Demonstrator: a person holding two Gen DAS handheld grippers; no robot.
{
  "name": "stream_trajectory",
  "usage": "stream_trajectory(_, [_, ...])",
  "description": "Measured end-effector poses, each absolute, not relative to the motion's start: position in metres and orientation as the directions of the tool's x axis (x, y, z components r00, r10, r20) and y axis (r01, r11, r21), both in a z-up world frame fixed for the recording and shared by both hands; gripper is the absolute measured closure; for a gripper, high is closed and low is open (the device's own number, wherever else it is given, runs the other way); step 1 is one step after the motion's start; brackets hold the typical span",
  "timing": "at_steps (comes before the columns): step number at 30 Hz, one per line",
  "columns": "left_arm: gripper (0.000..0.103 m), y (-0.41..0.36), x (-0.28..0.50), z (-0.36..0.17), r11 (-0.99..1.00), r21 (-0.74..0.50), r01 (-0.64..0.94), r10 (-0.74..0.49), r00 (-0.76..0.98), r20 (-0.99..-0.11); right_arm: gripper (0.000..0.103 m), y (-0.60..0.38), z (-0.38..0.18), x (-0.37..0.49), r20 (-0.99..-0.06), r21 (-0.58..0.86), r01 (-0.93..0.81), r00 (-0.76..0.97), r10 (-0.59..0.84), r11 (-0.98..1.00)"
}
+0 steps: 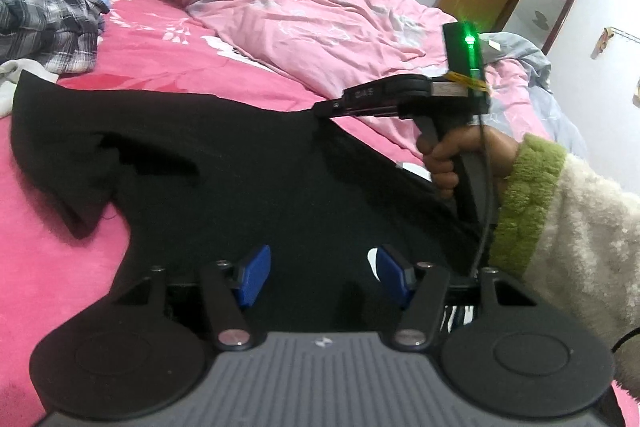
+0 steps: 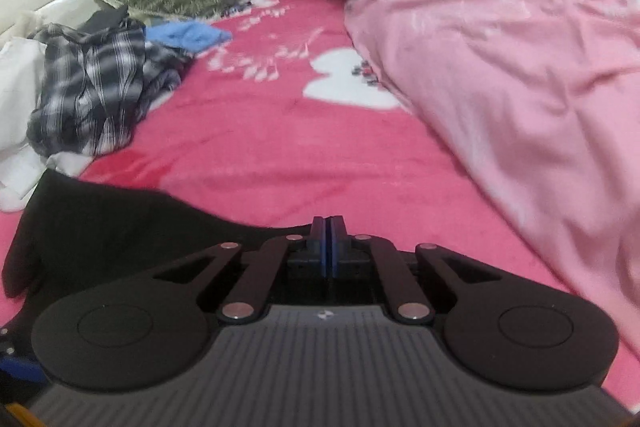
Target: Fold clothes
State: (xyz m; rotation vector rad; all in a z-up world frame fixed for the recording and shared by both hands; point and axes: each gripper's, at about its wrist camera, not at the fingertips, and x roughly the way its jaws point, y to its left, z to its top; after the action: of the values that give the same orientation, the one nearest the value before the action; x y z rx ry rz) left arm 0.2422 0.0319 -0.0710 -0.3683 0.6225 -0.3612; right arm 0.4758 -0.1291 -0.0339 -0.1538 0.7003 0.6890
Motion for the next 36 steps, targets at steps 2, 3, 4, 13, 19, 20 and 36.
stream_trajectory(2, [0.043,0.032,0.242,-0.071,0.876,-0.431,0.216,-0.43,0.755,-0.495,0.102,-0.123,-0.042,0.48,-0.644,0.083,-0.625,0.561,0.52,0.776])
stream_trajectory(3, [0.043,0.032,0.242,-0.071,0.876,-0.431,0.216,-0.43,0.755,-0.495,0.102,-0.12,-0.048,0.483,-0.646,0.075,-0.615,0.569,0.509,0.785])
stream_trajectory(4, [0.043,0.032,0.243,-0.071,0.875,-0.433,0.216,-0.431,0.755,-0.495,0.103,-0.119,-0.054,0.486,-0.645,0.073,-0.604,0.579,0.499,0.794])
stream_trajectory(13, [0.042,0.033,0.244,-0.072,0.874,-0.434,0.217,-0.433,0.754,-0.495,0.081,-0.216,0.0,0.472,-0.556,0.212,-0.357,0.722,0.412,0.91])
stream_trajectory(19, [0.042,0.032,0.244,-0.073,0.876,-0.431,0.217,-0.431,0.752,-0.498,0.062,-0.319,0.024,0.409,-0.581,0.152,-0.27,0.754,0.307,0.951])
stream_trajectory(20, [0.042,0.032,0.244,-0.073,0.876,-0.43,0.217,-0.431,0.752,-0.499,0.062,-0.328,0.018,0.402,-0.603,0.143,-0.268,0.74,0.298,0.953])
stream_trajectory(36, [0.041,0.031,0.245,-0.074,0.874,-0.433,0.221,-0.436,0.75,-0.497,0.07,-0.357,-0.055,0.42,-0.636,0.473,-0.185,0.605,0.479,0.861])
